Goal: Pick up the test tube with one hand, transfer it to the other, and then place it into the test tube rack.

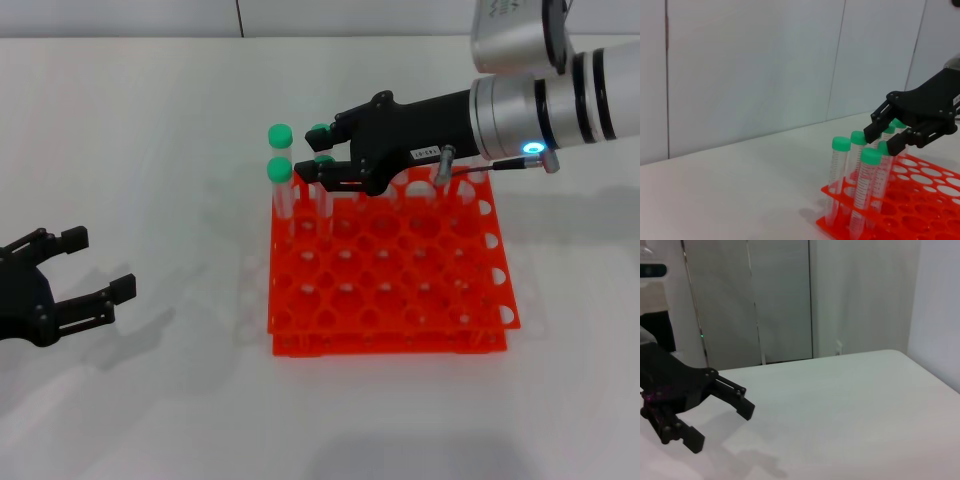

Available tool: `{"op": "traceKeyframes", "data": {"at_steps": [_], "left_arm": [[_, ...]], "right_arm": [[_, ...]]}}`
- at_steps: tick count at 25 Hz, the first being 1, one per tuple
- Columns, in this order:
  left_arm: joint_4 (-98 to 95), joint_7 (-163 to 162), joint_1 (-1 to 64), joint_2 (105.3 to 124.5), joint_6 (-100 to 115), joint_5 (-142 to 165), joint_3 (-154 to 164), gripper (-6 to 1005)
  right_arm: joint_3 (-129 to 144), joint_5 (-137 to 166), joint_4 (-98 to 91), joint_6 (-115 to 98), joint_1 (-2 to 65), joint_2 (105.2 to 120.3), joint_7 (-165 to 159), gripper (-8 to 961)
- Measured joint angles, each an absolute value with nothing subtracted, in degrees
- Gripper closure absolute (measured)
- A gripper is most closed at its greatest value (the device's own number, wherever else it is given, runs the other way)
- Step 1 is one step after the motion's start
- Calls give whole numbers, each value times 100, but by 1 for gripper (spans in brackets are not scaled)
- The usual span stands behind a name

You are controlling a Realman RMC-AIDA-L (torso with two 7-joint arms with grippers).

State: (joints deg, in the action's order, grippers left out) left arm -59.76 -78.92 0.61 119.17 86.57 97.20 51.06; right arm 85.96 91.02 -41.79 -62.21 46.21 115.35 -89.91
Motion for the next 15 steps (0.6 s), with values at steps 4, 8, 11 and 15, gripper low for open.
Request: {"op": "traceKeyframes", "data": {"at_steps": [4, 8, 11, 15], "left_arm": [[-5976, -7892, 73, 11917, 8662, 9721, 5100, 106], [-5976, -7892, 120, 11918, 8703, 9721, 5030, 106], [-5976, -7892, 151, 11916, 8712, 9721, 5027, 106], [-5976, -7888, 227, 11909, 8718, 9721, 5027, 106]], "right_arm": [[8576, 9079, -4398, -6320, 4444, 11525, -9000, 567], [8277, 9090, -5047, -6554, 3784, 11513, -8969, 551], [7870, 9104, -5185, -6812, 3430, 11506, -8838, 539], [7258, 9088, -5190, -7262, 3029, 11506, -8514, 523]]}}
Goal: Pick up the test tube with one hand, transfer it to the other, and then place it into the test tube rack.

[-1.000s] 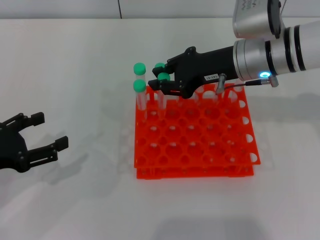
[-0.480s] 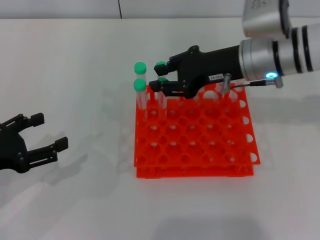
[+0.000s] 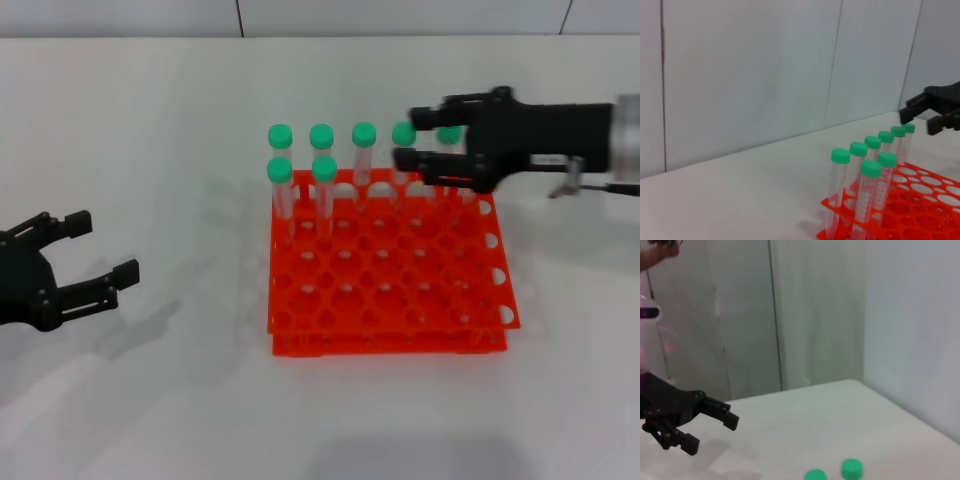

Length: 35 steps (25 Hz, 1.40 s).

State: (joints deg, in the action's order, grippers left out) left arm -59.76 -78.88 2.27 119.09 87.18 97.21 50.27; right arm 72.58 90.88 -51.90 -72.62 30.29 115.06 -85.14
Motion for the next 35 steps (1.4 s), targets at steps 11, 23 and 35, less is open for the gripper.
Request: {"op": "traceKeyframes", "data": {"at_steps": [11, 23, 35], "left_arm": [[-5638, -7834, 677, 11758, 9078, 9719, 5028, 106], [-4951, -7882, 1387, 11392, 9569, 10089, 5027, 106], [-4956, -7970, 1595, 11324, 9754, 10390, 5018, 106]], "right_arm": [[6321, 9044, -4853, -8100, 2333, 11509, -7586, 204], [6333, 9102, -4274, -8278, 2191, 11481, -7247, 85], [6378, 9216, -4212, -8318, 2150, 11462, -7256, 85]]}}
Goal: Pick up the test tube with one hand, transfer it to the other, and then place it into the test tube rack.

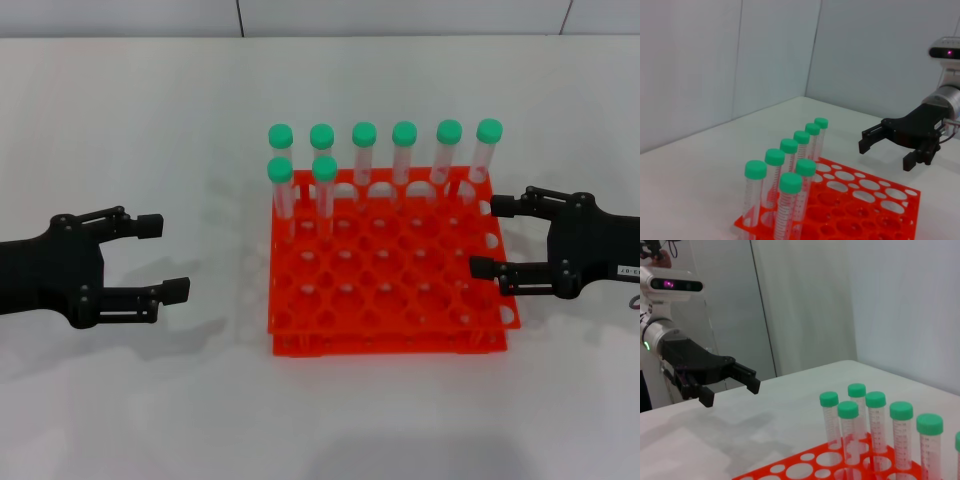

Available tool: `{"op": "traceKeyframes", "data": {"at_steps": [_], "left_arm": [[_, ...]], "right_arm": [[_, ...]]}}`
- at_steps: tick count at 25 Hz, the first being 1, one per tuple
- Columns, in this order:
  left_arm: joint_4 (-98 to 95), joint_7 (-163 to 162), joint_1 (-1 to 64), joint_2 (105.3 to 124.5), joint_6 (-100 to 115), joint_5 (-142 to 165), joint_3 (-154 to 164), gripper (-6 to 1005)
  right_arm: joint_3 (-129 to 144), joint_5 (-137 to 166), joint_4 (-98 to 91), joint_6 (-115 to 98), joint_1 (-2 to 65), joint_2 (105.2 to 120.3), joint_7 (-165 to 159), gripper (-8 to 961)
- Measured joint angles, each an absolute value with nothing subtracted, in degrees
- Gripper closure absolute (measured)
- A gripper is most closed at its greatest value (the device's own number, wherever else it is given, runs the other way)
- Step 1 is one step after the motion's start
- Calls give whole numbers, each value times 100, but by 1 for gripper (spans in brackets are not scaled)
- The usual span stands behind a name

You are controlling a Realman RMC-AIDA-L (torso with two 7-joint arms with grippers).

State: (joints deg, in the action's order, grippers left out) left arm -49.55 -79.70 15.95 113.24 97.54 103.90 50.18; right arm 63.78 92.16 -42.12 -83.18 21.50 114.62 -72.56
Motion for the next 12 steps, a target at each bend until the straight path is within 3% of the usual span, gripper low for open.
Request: {"op": "traceKeyframes", "data": {"at_steps": [12], "left_arm": [[-4966, -7964, 1626, 11344, 9719, 10449, 4974, 106]], "right_arm": [[6374, 9264, -4209, -8299, 2178, 11461, -7277, 85]]}}
